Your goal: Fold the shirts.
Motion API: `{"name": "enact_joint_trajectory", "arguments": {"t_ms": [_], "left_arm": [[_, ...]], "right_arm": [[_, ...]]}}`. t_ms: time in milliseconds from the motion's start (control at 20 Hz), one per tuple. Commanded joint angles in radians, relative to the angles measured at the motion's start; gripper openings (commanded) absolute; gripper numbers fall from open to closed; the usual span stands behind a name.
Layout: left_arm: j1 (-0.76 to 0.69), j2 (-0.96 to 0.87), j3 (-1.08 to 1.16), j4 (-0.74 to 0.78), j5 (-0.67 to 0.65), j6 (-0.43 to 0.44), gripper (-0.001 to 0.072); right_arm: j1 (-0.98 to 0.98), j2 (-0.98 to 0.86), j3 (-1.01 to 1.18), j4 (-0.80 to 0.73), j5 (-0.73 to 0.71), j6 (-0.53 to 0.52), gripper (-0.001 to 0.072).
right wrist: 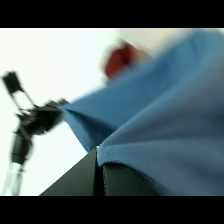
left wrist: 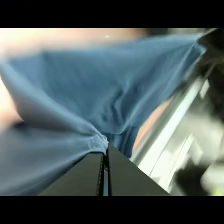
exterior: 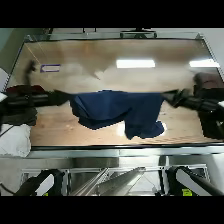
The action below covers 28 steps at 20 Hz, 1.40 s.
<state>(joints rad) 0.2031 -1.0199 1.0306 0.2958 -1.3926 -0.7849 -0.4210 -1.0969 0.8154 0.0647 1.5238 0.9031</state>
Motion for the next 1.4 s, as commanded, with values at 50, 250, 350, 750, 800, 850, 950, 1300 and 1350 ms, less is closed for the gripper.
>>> {"name": "enact_joint_trajectory", "arguments": {"t_ms": [50,250,350,750,800,850,950,1300,1350], "left_arm": [[0.258,0.217,0.216,-0.463,-0.101,-0.011,0.0023],[0.559,0.338,0.377,-0.559,-0.145,-0.085,0.0023],[0.636,0.354,0.419,-0.558,-0.131,-0.1,0.0023],[0.344,0.064,0.28,-0.29,-0.04,-0.114,0.0023],[0.273,0.002,0.235,-0.256,0.0,-0.084,0.0023],[0.219,-0.058,0.199,-0.23,0.034,-0.045,0.0022],[0.141,-0.188,0.139,-0.195,0.108,0.01,0.0023],[0.105,-0.655,0.25,-0.13,0.131,0.121,0.0065],[0.13,-0.687,0.301,-0.123,0.083,0.1,0.0353]], "right_arm": [[-0.18,0.24,0.306,0.378,0.113,-0.024,0.0018],[-0.322,0.419,0.459,0.368,0.019,-0.027,0.0017],[-0.345,0.479,0.488,0.302,-0.057,-0.061,0.0018],[-0.08,0.278,0.494,-0.095,-0.415,-0.249,0.0017],[0.017,0.191,0.494,-0.146,-0.45,-0.254,0.0017],[0.118,0.087,0.494,-0.212,-0.504,-0.254,0.0017],[0.271,-0.128,0.494,-0.31,-0.634,-0.253,0.0017],[0.315,-0.634,0.55,-0.127,-0.83,-0.253,0.0384],[0.286,-0.634,0.553,-0.095,-0.781,-0.252,0.0386]]}}
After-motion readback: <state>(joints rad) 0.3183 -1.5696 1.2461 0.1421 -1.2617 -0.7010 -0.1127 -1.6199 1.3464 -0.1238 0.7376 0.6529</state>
